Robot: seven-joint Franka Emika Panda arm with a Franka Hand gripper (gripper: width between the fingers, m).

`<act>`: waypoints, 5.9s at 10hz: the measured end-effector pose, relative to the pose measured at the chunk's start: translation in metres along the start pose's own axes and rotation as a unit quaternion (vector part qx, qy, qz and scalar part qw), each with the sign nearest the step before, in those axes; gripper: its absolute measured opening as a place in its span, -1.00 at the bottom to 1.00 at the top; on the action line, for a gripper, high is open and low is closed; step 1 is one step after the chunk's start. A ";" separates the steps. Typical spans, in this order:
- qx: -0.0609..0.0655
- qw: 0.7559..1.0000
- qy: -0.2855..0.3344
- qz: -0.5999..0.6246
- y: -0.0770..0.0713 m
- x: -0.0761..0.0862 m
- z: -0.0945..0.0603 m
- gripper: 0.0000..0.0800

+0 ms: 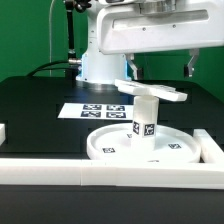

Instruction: Assemble round table

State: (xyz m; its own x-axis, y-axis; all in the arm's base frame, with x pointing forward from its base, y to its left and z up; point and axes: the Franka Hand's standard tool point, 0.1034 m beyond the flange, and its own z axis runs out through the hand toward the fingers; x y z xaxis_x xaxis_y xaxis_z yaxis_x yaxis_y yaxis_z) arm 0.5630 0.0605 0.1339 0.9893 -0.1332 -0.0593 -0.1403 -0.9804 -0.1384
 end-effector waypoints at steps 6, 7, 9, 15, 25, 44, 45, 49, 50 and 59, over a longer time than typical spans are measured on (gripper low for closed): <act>-0.003 0.961 -0.017 -0.277 0.005 -0.004 0.002 0.62; -0.003 0.955 -0.017 -0.298 0.005 -0.004 0.002 0.62; -0.016 0.907 -0.019 -0.419 0.002 -0.004 -0.003 0.62; -0.032 0.782 -0.034 -0.621 0.006 -0.001 -0.004 0.62; -0.055 0.640 -0.060 -0.764 0.018 0.001 0.008 0.62; -0.057 0.755 -0.062 -0.650 0.026 -0.003 0.020 0.62; -0.057 0.757 -0.062 -0.648 0.026 -0.003 0.020 0.62; -0.057 0.764 -0.061 -0.639 0.027 -0.003 0.020 0.62; -0.060 0.783 -0.057 -0.616 0.027 -0.003 0.016 0.62; -0.069 0.819 -0.042 -0.568 0.029 -0.005 0.020 0.62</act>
Offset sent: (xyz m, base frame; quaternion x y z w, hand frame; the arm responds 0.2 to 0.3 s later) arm 0.0000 0.0000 0.0000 0.0000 0.0000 -0.1296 0.9916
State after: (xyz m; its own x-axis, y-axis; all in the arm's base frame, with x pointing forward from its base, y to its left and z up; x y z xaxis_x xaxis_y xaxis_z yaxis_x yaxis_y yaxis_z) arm 0.5530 0.0357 0.1100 0.4720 0.8807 -0.0386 0.8800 -0.4734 -0.0399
